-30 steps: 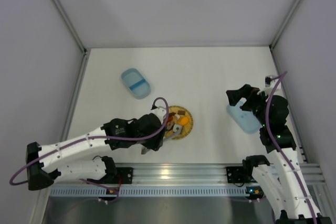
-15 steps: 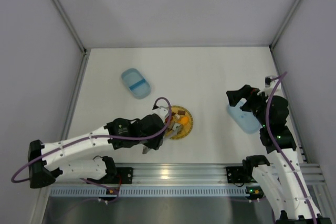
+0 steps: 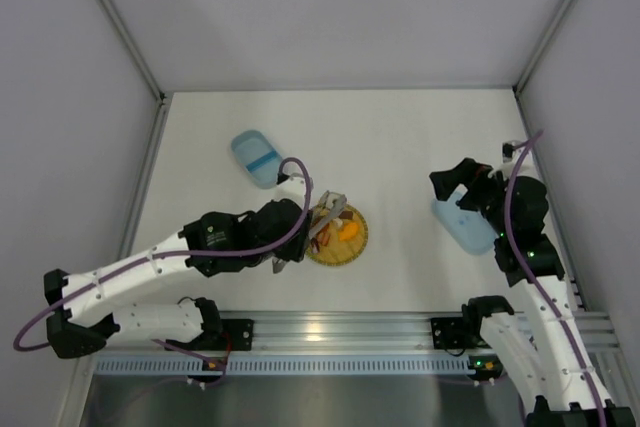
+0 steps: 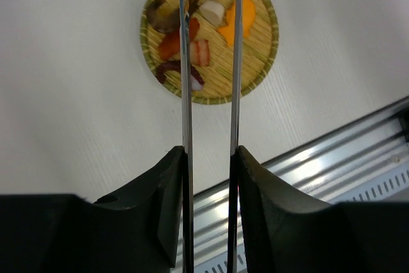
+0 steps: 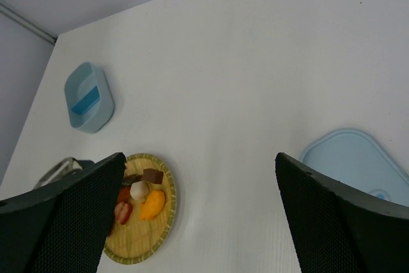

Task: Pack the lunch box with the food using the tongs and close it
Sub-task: Pick up the fake food from the plate, then place the fake food in the packing box.

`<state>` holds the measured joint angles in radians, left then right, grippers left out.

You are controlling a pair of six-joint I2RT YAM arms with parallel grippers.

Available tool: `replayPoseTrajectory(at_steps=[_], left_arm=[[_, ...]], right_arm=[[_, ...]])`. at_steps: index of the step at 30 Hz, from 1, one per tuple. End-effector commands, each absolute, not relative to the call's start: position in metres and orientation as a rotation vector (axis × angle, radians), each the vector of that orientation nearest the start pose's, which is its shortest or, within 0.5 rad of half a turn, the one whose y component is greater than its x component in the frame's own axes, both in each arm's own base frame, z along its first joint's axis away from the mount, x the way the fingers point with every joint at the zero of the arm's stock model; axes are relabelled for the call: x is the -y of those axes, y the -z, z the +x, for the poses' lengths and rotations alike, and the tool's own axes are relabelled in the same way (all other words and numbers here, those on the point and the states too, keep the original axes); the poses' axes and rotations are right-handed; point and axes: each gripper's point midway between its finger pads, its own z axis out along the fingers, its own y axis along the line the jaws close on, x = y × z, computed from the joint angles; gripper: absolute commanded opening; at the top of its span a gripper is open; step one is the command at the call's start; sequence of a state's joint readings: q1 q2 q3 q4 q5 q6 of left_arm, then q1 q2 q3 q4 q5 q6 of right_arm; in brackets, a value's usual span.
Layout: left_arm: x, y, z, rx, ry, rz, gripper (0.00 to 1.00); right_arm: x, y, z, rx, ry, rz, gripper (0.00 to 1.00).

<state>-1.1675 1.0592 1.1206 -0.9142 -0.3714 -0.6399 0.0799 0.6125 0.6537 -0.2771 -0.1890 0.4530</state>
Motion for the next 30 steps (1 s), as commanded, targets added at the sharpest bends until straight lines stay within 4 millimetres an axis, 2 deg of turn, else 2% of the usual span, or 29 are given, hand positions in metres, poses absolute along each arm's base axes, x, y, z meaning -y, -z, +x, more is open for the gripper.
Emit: replayPoseTrajectory(at_steps=[1,4,5,7,8,10,11,14,15,17,20,24,30], left_arm=[[0.212,-0.242,0.178,-2.223,0.245,0.271,0.21],[0.204,-0.25,0.202,-2.19,0.137,0.199,0.21],[0.196,-0.25,0.216,-2.195,0.109,0.148,0.21],[0.199,-0.243,0.231,-2.217,0.132,0.142,0.21],[0.185,-0.242,0.248,-2.227,0.128,0.07,0.2],[0.18,-0.236,0.268,-2.234,0.146,0.03,0.19],[0.168,-0.233,0.281,-2.244,0.143,-0.021,0.18],[0.163,-0.228,0.303,-2.254,0.143,-0.052,0.19],[0.164,-0.22,0.31,-2.275,0.119,-0.055,0.18],[0.162,-0.221,0.321,-2.271,0.111,-0.077,0.19],[0.166,-0.205,0.334,-2.307,0.113,-0.087,0.18],[0.159,-0.193,0.34,-2.325,0.091,-0.121,0.19],[0.153,-0.192,0.345,-2.315,0.082,-0.147,0.19]], right_arm=[[-0.072,-0.269,0.274,-1.77,-0.56,0.188,0.99],[-0.078,-0.268,0.278,-1.787,-0.589,0.178,0.99],[-0.08,-0.268,0.28,-1.79,-0.599,0.172,1.0],[-0.081,-0.269,0.283,-1.793,-0.603,0.169,1.0],[-0.081,-0.268,0.286,-1.8,-0.605,0.168,0.99],[-0.082,-0.272,0.288,-1.797,-0.609,0.161,1.0],[-0.084,-0.271,0.29,-1.804,-0.618,0.157,1.0],[-0.086,-0.275,0.295,-1.807,-0.623,0.146,0.99],[-0.085,-0.278,0.296,-1.8,-0.616,0.139,0.99],[-0.085,-0.278,0.3,-1.808,-0.614,0.138,0.99],[-0.09,-0.278,0.303,-1.816,-0.633,0.117,0.99],[-0.093,-0.274,0.304,-1.822,-0.658,0.111,1.0],[-0.094,-0.272,0.305,-1.83,-0.657,0.101,0.99]])
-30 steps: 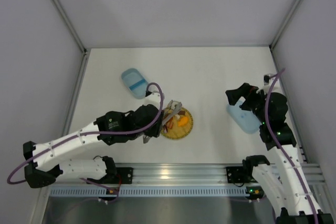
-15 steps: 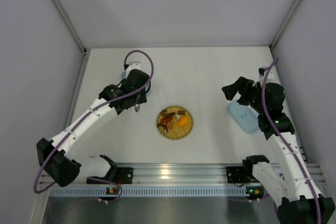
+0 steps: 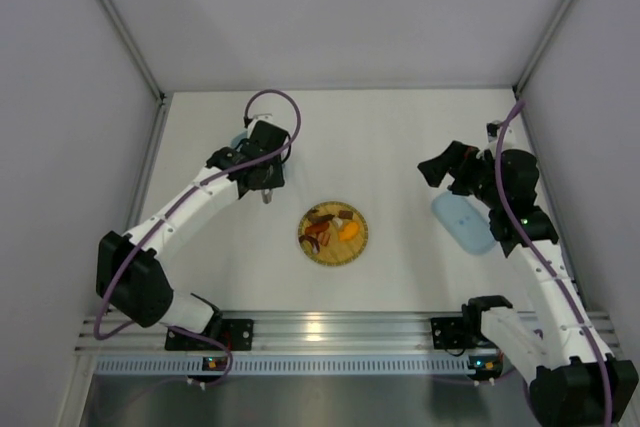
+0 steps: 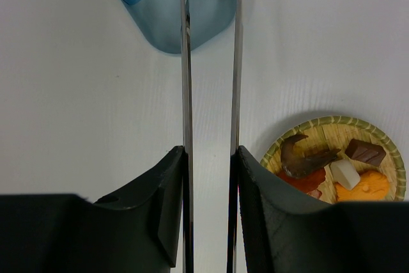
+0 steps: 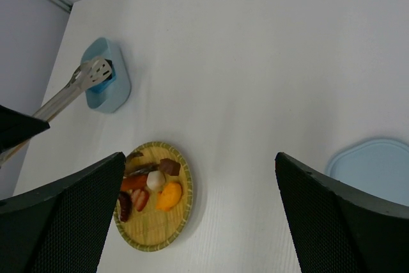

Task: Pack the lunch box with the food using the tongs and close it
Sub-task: Place the fake food in the packing box.

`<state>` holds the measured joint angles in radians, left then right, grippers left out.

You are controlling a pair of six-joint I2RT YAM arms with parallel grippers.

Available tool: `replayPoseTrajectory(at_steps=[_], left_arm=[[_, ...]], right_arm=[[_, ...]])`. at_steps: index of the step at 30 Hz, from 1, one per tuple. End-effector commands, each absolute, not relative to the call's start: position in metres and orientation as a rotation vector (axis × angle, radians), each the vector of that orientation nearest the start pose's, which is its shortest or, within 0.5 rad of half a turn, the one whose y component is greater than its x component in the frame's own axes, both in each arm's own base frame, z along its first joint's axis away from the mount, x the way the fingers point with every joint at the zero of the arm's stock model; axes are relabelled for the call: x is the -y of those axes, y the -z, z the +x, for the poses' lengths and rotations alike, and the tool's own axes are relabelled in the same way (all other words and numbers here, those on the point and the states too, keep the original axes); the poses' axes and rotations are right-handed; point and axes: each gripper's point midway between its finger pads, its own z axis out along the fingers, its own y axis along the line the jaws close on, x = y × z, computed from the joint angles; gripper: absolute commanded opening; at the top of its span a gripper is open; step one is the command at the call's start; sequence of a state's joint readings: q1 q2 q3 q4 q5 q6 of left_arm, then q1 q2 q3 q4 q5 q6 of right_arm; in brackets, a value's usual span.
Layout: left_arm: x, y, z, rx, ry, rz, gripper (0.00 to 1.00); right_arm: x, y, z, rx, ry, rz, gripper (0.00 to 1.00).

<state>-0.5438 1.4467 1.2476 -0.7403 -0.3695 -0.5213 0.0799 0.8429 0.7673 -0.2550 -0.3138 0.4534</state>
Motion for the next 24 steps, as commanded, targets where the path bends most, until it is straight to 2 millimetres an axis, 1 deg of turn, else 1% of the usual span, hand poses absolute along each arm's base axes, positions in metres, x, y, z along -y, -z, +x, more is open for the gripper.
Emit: replayPoseTrajectory(at_steps=[1,5,7,14,17,24], left_arm=[[0.153,-0.192,0.345,-2.317,0.086,-0.145,0.19],[0.154,-0.188,0.339,-2.339,0.099,-0.134,0.19],[0.151,-0.183,0.336,-2.347,0.086,-0.136,0.19],[0.144,-0.184,0.324,-2.348,0.091,-0.144,0.19],[0.143,-0.184,0.323,-2.348,0.089,-0.143,0.2],[0.141,-0.177,0.32,-2.364,0.072,-0.152,0.22]], right_arm=[[-0.094,-0.271,0.305,-1.831,-0.658,0.102,0.99],[-0.094,-0.269,0.306,-1.835,-0.655,0.103,0.99],[-0.094,-0.268,0.306,-1.837,-0.655,0.104,0.99],[-0.094,-0.266,0.306,-1.84,-0.656,0.102,0.99],[-0.094,-0.265,0.305,-1.841,-0.654,0.104,1.0],[-0.093,-0.263,0.306,-1.847,-0.653,0.105,1.0]])
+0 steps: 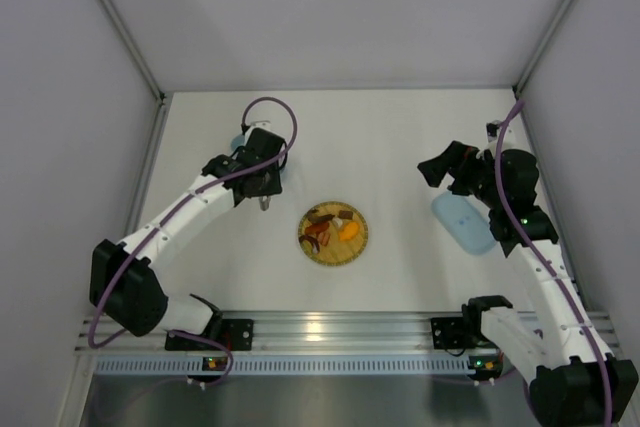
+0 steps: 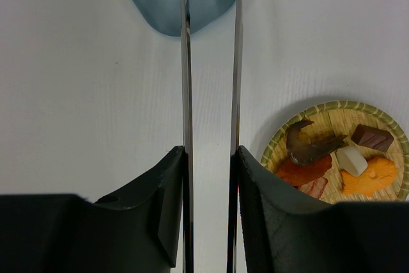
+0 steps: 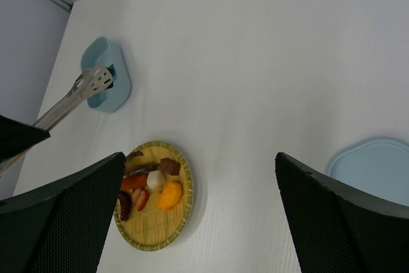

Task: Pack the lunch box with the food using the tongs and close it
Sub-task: Place the fake food in the packing box.

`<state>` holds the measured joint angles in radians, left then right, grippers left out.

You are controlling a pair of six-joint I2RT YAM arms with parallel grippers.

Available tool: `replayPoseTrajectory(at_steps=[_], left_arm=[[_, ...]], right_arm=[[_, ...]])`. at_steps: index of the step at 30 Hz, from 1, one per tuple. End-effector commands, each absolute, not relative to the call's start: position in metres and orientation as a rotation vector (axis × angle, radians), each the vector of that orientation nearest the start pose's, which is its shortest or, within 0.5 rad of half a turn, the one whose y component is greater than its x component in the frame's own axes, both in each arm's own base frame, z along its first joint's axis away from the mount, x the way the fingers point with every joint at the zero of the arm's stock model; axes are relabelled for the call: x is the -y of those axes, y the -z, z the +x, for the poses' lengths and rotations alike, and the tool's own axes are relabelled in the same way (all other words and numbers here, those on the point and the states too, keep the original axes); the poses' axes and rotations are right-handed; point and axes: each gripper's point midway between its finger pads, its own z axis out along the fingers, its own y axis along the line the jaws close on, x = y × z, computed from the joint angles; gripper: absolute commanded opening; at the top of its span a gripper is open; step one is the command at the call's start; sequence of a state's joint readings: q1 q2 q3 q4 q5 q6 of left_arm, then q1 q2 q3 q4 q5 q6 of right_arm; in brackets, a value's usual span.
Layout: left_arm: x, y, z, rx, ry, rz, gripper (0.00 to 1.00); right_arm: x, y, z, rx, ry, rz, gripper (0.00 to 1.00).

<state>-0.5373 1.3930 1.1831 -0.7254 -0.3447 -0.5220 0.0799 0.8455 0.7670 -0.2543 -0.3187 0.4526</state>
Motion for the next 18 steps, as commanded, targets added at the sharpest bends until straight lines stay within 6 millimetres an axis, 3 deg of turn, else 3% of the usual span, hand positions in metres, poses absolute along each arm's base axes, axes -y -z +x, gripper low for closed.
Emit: replayPoseTrajectory(at_steps=[1,7,13,18], left_arm=[[0.1398,-0.176,0.3189,-2.364,0.072,-0.152,0.22],[0.1378,-0.176,0.3182,-2.361,0.063,-0.146,0.26],[0.1385,-0.1756,0.3187,-2.359,0.067,-0.148,0.38],[0.1384,-0.1749,0.3192,-2.359,0.064,-0.146,0.41]], right_arm=[[-0.0938,-0.2633,0.3059,-1.847,-0.653,0.102,0.99],[-0.0941,-0.2645,0.3056,-1.845,-0.656,0.101,0.99],[-0.0944,-0.2624,0.3055,-1.851,-0.657,0.102,0.99],[-0.0943,-0.2623,0.3056,-1.852,-0.656,0.101,1.0]])
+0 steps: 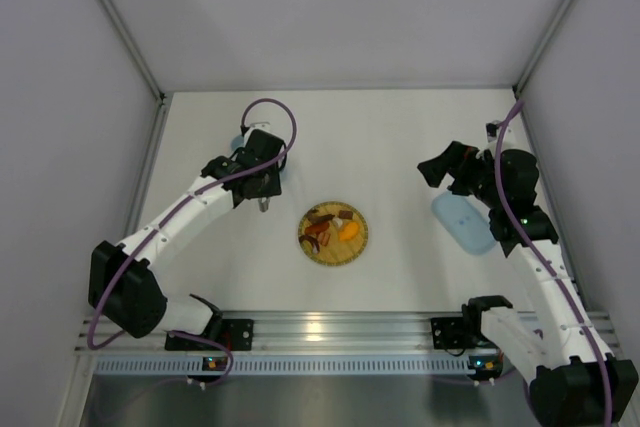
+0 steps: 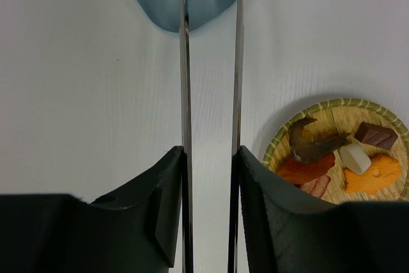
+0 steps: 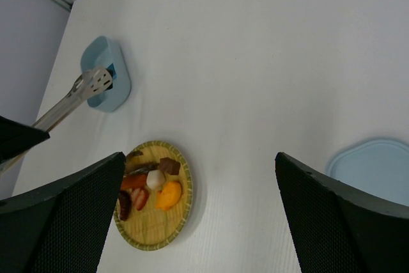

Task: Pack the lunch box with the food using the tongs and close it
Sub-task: Place the fake food in the packing box.

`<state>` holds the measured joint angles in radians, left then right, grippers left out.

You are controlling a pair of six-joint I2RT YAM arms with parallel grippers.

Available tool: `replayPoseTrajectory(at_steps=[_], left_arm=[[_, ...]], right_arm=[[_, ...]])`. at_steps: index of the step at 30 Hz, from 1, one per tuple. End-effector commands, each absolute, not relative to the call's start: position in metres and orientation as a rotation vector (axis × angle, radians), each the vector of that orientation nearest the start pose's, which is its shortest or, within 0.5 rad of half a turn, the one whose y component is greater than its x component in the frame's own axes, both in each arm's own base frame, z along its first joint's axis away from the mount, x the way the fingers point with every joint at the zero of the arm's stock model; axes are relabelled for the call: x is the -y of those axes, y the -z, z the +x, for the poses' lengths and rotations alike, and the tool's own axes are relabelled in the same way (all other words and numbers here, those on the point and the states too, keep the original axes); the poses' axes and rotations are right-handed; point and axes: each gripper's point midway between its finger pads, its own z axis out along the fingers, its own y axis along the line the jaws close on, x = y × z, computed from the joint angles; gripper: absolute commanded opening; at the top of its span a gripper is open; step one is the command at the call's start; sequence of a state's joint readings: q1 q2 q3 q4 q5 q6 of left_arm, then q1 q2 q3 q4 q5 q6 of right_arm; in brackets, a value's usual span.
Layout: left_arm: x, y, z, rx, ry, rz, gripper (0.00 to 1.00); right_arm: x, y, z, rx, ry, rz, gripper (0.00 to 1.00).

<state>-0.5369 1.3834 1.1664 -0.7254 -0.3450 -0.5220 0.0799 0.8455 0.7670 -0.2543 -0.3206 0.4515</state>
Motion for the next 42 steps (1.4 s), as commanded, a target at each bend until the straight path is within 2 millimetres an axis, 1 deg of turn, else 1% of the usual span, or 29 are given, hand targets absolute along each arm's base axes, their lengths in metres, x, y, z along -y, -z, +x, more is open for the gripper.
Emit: replayPoseTrajectory(at_steps=[1,4,5,9,12,17,23,30,33,39,42], left_arm=[[0.138,-0.175,0.319,-2.359,0.064,-0.148,0.42],[0.138,-0.174,0.32,-2.359,0.062,-0.147,0.44],[0.138,-0.174,0.32,-2.358,0.06,-0.146,0.47],[0.139,-0.174,0.321,-2.357,0.064,-0.143,0.5],[0.14,-0.173,0.32,-2.36,0.066,-0.14,0.51],[0.14,-0.179,0.322,-2.344,0.073,-0.142,0.51],[0.141,-0.177,0.324,-2.349,0.073,-0.132,0.51],[0.142,-0.184,0.326,-2.336,0.079,-0.132,0.5],[0.142,-0.189,0.325,-2.33,0.088,-0.128,0.49],[0.147,-0.214,0.32,-2.299,0.154,-0.095,0.46],[0.157,-0.22,0.312,-2.317,0.227,-0.046,0.45]], right_arm=[[-0.094,-0.263,0.306,-1.849,-0.655,0.099,1.0],[-0.095,-0.263,0.306,-1.849,-0.659,0.098,0.99],[-0.095,-0.264,0.306,-1.848,-0.659,0.097,1.0],[-0.095,-0.264,0.306,-1.848,-0.659,0.097,0.99],[-0.095,-0.265,0.306,-1.846,-0.658,0.095,1.0],[-0.095,-0.266,0.306,-1.845,-0.66,0.095,0.99],[-0.095,-0.265,0.307,-1.846,-0.659,0.097,0.99],[-0.095,-0.265,0.307,-1.848,-0.659,0.095,0.99],[-0.095,-0.265,0.307,-1.849,-0.659,0.095,1.0],[-0.095,-0.266,0.306,-1.846,-0.658,0.095,1.0],[-0.094,-0.267,0.305,-1.843,-0.654,0.098,0.99]])
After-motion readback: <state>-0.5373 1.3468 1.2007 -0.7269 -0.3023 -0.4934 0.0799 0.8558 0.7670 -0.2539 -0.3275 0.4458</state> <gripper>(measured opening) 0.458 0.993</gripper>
